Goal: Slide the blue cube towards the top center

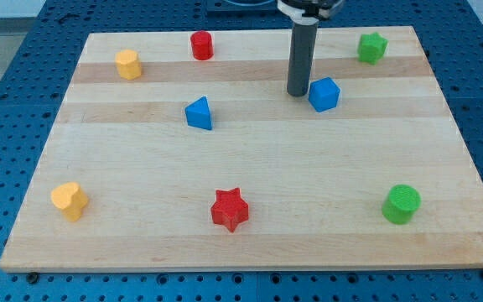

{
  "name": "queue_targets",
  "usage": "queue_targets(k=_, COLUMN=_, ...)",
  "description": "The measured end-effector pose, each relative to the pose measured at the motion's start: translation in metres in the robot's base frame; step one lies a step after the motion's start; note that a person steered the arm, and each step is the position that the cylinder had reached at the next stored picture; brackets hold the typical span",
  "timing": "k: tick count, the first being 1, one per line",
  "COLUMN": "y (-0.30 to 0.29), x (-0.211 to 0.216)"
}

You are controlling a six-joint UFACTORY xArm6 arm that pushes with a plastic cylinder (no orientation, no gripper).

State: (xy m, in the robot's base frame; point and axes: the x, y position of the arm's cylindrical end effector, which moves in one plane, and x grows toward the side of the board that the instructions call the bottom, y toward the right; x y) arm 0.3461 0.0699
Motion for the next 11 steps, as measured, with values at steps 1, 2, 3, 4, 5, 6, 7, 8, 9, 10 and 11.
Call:
queue_targets(k=1, y=-0.005, x=0.024)
queue_targets(k=2, y=0.029, x=0.058)
queue_targets(k=3, y=0.062, x=0.059)
queue_targets(k=4, y=0.069, x=0.048)
queue_targets(k=5, y=0.059, x=0.033)
queue_targets(k=6, y=0.043, x=0.021)
queue_targets(k=7, y=0.028, x=0.020)
queue_targets(k=8, y=-0.001, x=0.003)
queue_targets(k=9, y=-0.020, x=-0.011)
queue_targets(k=10, y=-0.028, x=-0.025)
queue_targets(k=11, y=-0.084, x=-0.044)
